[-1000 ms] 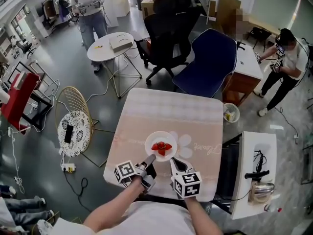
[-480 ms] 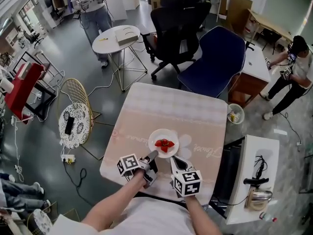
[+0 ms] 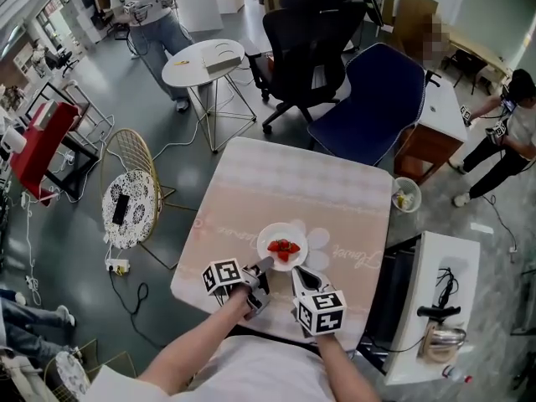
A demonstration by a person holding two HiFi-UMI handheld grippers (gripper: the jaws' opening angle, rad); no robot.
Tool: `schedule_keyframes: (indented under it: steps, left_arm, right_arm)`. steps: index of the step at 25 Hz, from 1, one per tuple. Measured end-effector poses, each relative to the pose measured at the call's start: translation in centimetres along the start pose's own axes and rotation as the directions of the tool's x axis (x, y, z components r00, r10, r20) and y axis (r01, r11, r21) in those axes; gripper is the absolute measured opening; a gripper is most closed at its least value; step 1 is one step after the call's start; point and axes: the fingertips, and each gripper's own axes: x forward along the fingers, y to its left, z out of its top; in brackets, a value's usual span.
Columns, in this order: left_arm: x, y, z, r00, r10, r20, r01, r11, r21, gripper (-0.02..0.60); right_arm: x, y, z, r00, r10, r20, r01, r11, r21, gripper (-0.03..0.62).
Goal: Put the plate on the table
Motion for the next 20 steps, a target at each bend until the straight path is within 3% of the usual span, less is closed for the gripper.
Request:
schedule_keyframes:
  steps: [3, 9, 15, 20]
  left_arm:
    - [-0.1, 0.0, 0.1, 1.0, 0.012, -0.006, -0.012, 1.0, 0.018, 0.078]
    - [-0.2, 1.1, 0.0, 0.992, 0.123, -0.024, -0.12, 0.987, 0.104, 0.149]
    - [-0.7, 2.3, 0.2, 0.972, 0.231, -0.037, -0.222, 0.959, 0.175, 0.172]
    - [-1.3, 2.6, 0.3, 0.964, 0.266, -0.027, -0.256, 0.946, 0.199, 0.172]
  right_arm:
    - [0.2, 0.2, -0.1, 1.0, 0.006, -0.006, -0.006, 1.0, -0.004, 0.005]
    - [0.2, 0.3, -0.1, 1.0, 0.018, -0.012, -0.018, 1.0, -0.004, 0.005]
    - [0.3, 0.2, -0.3, 1.0, 0.022, -0.014, -0.022, 1.0, -0.001, 0.005]
    - [0.2, 0.0, -0.4, 1.0, 0.027, -0.014, -0.027, 1.0, 0.002, 0.005]
